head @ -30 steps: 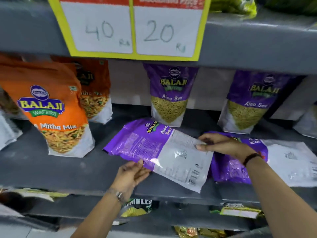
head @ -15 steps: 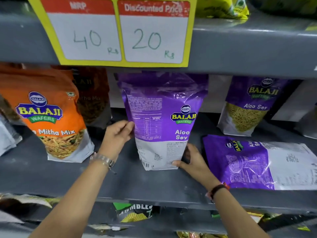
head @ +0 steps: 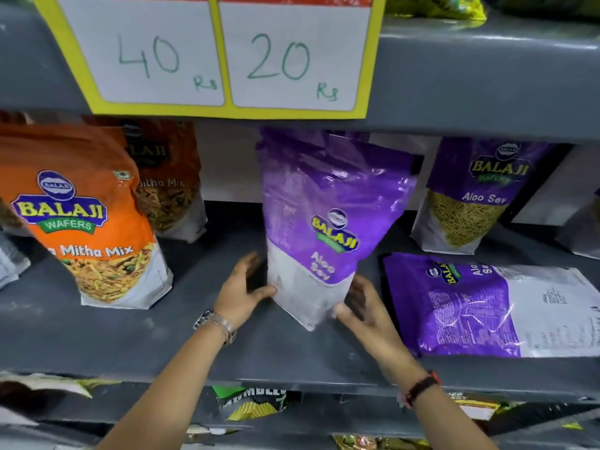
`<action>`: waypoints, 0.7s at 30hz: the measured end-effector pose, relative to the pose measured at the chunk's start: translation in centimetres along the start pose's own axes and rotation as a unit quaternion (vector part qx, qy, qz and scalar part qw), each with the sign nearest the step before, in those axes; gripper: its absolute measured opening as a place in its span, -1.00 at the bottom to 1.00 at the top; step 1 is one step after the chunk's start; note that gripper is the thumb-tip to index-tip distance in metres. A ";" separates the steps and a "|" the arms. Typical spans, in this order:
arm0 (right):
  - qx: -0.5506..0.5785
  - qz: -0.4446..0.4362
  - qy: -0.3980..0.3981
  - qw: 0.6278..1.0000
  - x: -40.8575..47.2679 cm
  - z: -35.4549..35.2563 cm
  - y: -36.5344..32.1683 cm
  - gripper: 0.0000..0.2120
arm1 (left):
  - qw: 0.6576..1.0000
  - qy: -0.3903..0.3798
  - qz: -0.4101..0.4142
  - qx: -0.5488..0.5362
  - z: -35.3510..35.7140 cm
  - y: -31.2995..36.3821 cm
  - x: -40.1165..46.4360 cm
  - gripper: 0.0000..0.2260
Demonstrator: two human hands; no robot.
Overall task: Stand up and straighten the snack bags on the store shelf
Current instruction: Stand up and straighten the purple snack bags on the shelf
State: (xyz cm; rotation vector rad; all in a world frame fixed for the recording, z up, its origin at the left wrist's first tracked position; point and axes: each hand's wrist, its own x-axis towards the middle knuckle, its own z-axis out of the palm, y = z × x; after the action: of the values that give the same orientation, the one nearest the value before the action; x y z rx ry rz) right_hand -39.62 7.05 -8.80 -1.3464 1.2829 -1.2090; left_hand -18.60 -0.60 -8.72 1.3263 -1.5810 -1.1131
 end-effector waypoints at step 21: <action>-0.094 -0.006 0.012 0.995 3.7 -0.4 -0.4 -0.19 | 0.994 0.023 0.063 -0.081 0.4 0.2 -2.1 -0.34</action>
State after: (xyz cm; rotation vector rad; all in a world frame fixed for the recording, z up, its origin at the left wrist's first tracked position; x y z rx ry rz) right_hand -40.05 3.39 -8.06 -1.4789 1.4368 -1.1369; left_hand -18.74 1.52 -8.72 1.1225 -1.4849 -1.1009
